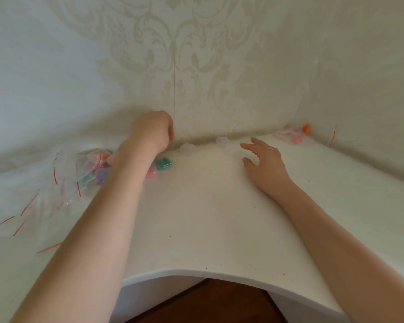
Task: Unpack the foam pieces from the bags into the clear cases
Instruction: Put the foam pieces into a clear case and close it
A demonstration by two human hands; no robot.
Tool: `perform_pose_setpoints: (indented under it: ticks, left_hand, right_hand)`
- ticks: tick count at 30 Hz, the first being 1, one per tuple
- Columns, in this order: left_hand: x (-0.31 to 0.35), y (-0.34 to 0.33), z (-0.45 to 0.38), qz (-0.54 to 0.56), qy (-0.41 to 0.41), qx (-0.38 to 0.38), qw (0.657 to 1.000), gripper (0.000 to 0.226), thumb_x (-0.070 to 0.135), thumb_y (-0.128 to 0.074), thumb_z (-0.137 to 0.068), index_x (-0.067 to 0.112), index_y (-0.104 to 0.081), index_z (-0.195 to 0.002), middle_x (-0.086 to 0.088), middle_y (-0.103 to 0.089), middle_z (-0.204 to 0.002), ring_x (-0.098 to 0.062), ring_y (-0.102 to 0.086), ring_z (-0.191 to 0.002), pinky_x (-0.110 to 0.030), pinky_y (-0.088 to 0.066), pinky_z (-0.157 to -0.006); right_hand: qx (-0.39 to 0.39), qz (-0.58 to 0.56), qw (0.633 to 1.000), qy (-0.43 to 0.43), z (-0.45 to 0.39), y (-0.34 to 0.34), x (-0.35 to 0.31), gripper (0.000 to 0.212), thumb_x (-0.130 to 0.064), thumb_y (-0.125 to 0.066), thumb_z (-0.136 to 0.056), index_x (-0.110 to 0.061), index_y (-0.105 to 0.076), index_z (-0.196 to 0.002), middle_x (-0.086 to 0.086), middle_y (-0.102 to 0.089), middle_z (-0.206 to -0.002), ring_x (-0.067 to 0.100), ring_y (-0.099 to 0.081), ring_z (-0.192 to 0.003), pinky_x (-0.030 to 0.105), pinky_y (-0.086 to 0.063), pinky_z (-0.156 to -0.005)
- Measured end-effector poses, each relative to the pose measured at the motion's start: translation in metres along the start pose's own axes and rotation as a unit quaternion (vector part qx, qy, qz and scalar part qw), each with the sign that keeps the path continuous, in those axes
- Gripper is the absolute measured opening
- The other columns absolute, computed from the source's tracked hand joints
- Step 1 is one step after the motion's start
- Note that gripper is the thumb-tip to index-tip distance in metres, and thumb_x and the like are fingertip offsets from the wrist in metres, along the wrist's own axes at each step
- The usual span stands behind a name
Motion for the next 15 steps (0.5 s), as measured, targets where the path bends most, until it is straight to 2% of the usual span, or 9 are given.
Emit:
perform_pose_setpoints:
  ticks: [1, 4, 6, 9, 11, 13, 15]
  left_hand:
    - [0.010, -0.005, 0.002, 0.003, -0.026, 0.011, 1.000, 0.036, -0.008, -0.043, -0.080, 0.019, -0.066, -0.086, -0.013, -0.063, -0.110, -0.033, -0.057, -0.103, -0.036, -0.044, -0.086]
    - [0.043, -0.035, 0.007, 0.055, -0.114, -0.011, 0.992, 0.037, 0.004, -0.044, -0.090, 0.021, -0.062, -0.117, -0.014, -0.055, -0.122, -0.033, -0.052, -0.114, -0.037, -0.041, -0.095]
    - [0.068, -0.055, 0.018, 0.081, -0.186, -0.058, 0.977, 0.036, 0.017, -0.044, -0.097, 0.019, -0.052, -0.133, -0.011, -0.049, -0.137, -0.029, -0.041, -0.128, -0.035, -0.033, -0.106]
    - [0.093, -0.077, 0.037, 0.050, -0.250, -0.110, 0.961, 0.047, 0.027, -0.039, -0.100, 0.012, -0.034, -0.144, -0.011, -0.035, -0.148, -0.027, -0.029, -0.138, -0.032, -0.023, -0.110]
    - [0.096, -0.087, 0.043, 0.039, -0.246, -0.114, 0.962, 0.052, 0.027, -0.036, -0.101, 0.012, -0.022, -0.149, -0.008, -0.024, -0.155, -0.021, -0.019, -0.143, -0.030, -0.015, -0.113]
    - [0.094, -0.089, 0.040, 0.041, -0.246, -0.087, 0.964, 0.047, 0.021, -0.037, -0.100, 0.010, -0.031, -0.145, -0.007, -0.029, -0.153, -0.020, -0.022, -0.142, -0.028, -0.016, -0.113]
    - [0.091, -0.088, 0.036, 0.063, -0.230, -0.051, 0.970, 0.039, 0.013, -0.041, -0.097, 0.009, -0.046, -0.136, -0.007, -0.042, -0.144, -0.021, -0.033, -0.135, -0.030, -0.025, -0.109]
  right_hand:
    - [-0.028, 0.031, 0.999, -0.008, 0.001, 0.001, 0.001, 0.043, -0.023, -0.048, -0.096, -0.030, -0.044, -0.139, -0.006, -0.033, -0.152, 0.022, -0.028, -0.138, 0.039, -0.027, -0.109]
    - [-0.081, 0.055, 0.995, -0.018, 0.002, 0.002, 0.006, 0.045, -0.025, -0.042, -0.098, -0.034, -0.039, -0.142, -0.001, -0.051, -0.139, 0.021, -0.042, -0.131, 0.036, -0.029, -0.107]
    - [-0.069, 0.013, 0.997, -0.008, 0.003, 0.002, 0.005, 0.041, -0.024, -0.044, -0.097, -0.034, -0.047, -0.136, -0.005, -0.057, -0.132, 0.017, -0.049, -0.126, 0.035, -0.034, -0.107]
    - [-0.047, -0.007, 0.999, 0.020, 0.001, -0.003, 0.007, 0.033, -0.021, -0.049, -0.092, -0.027, -0.061, -0.122, -0.008, -0.065, -0.120, 0.014, -0.057, -0.115, 0.037, -0.042, -0.101]
    - [-0.009, -0.090, 0.996, -0.022, -0.003, 0.002, 0.010, 0.034, -0.007, -0.046, -0.088, -0.019, -0.065, -0.113, -0.002, -0.070, -0.109, 0.014, -0.061, -0.108, 0.031, -0.044, -0.097]
    - [0.079, -0.207, 0.970, -0.105, -0.008, 0.016, 0.016, 0.039, 0.006, -0.041, -0.082, -0.014, -0.065, -0.105, 0.000, -0.068, -0.100, 0.017, -0.062, -0.104, 0.027, -0.044, -0.095]
    - [0.169, -0.216, 0.949, -0.159, -0.015, 0.032, 0.026, 0.039, 0.007, -0.039, -0.082, -0.011, -0.064, -0.105, 0.001, -0.064, -0.105, 0.016, -0.059, -0.105, 0.019, -0.039, -0.087]
Point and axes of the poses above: each hand's wrist, its own z-axis away from the middle knuckle, its own y-axis out of the back of the hand, x = y × z, the point moved 2 cm from there along -z, towards the middle knuckle
